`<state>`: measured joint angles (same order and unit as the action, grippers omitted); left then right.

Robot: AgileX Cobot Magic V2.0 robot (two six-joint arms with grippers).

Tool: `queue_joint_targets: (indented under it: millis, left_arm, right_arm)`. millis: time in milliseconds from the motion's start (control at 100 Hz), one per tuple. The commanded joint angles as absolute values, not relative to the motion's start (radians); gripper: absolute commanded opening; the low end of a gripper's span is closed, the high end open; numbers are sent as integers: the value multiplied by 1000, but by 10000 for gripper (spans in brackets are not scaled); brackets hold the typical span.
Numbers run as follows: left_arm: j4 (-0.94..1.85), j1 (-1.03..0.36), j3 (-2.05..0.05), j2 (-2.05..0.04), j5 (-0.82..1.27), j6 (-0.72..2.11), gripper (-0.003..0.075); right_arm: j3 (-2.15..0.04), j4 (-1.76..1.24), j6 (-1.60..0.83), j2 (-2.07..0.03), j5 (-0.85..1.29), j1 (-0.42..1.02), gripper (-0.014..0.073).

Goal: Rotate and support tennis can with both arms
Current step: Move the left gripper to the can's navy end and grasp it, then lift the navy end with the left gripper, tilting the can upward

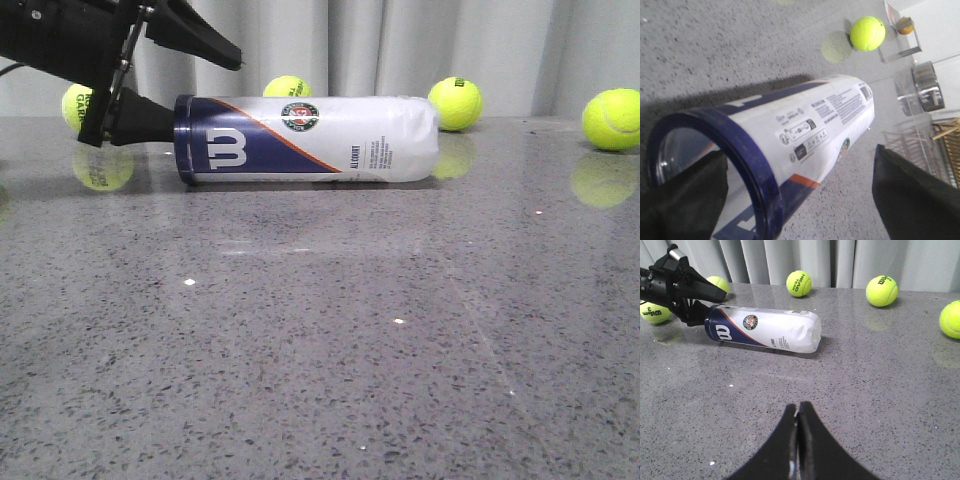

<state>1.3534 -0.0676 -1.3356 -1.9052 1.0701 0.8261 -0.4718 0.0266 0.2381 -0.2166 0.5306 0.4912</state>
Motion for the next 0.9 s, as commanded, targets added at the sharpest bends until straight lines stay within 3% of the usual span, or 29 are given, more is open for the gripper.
queue_joint_targets:
  millis: [0,500,640,890]
  left_arm:
    - [1448,-73,-1363,-1875,1149,834,565]
    - [1488,-111,-1364,-1889,1159,863,547]
    - [1504,-112,-1364,-1889,1161,863,456]
    - [1515,-112,-1364,-1889,1169,863,185]
  right_arm:
    - [-496,42,233,-226,455,484,-69]
    - [-496,42,233,-226,455,484,-69]
    - [-496,42,233,-226,455,484,-69]
    - [-496,42,233,-226,455,484,-69]
